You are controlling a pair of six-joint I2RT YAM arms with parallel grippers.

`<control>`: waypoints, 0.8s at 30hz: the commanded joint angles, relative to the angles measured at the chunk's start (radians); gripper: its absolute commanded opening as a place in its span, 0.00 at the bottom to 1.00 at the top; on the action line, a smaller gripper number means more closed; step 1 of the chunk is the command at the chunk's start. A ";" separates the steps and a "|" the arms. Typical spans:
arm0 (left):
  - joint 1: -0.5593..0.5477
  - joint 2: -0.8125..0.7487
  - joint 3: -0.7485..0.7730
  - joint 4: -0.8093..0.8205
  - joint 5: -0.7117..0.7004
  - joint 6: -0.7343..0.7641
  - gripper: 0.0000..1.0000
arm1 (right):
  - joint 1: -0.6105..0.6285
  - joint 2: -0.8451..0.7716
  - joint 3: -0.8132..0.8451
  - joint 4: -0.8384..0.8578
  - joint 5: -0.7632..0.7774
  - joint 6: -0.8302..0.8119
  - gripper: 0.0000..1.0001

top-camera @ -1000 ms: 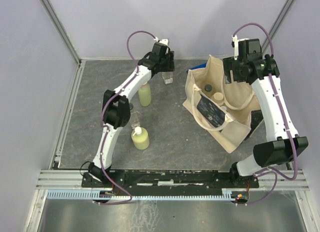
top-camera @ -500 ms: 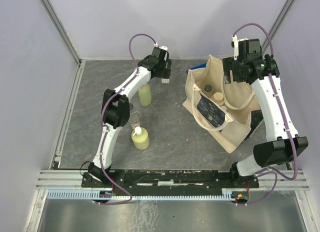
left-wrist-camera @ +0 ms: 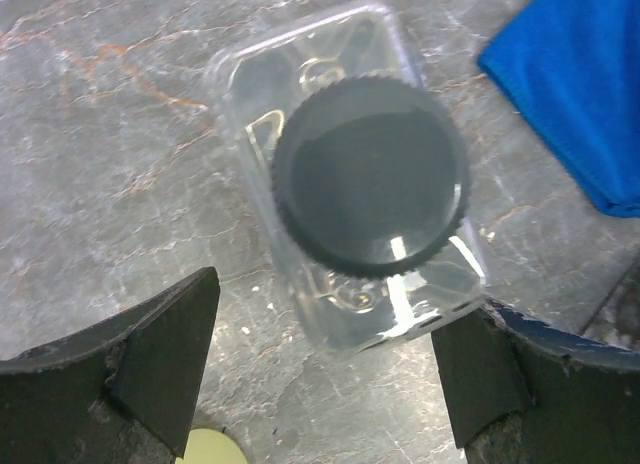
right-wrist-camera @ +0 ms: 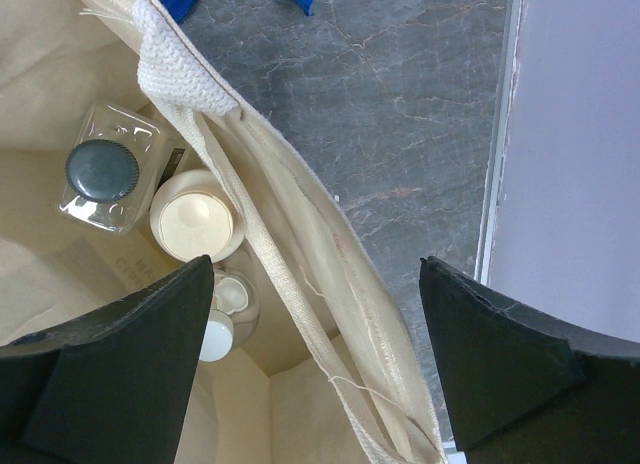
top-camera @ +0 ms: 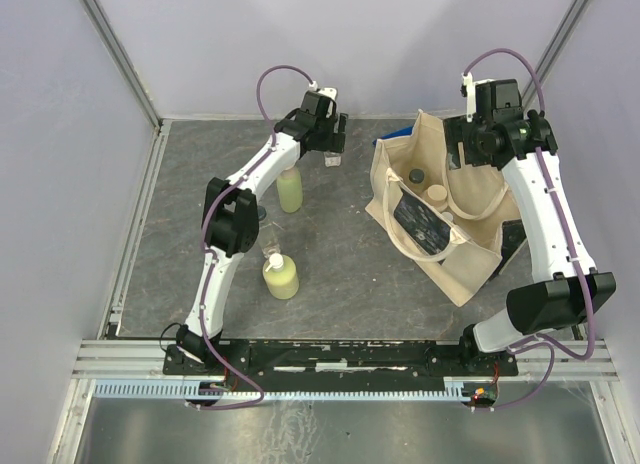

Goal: Place the personal care products into the canvas bag
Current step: Pick up the care product from the center of the board.

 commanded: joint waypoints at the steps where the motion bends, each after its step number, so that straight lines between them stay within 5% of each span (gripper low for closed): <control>1: 0.002 -0.059 0.012 0.048 0.131 0.022 0.89 | -0.005 -0.024 -0.003 0.023 0.009 -0.003 0.91; 11: 0.004 -0.106 -0.006 0.082 0.142 -0.044 0.90 | -0.005 -0.002 0.005 0.029 -0.005 -0.001 0.91; 24: 0.002 -0.020 0.067 0.161 -0.015 -0.067 0.91 | -0.006 -0.001 -0.001 0.034 -0.002 0.000 0.91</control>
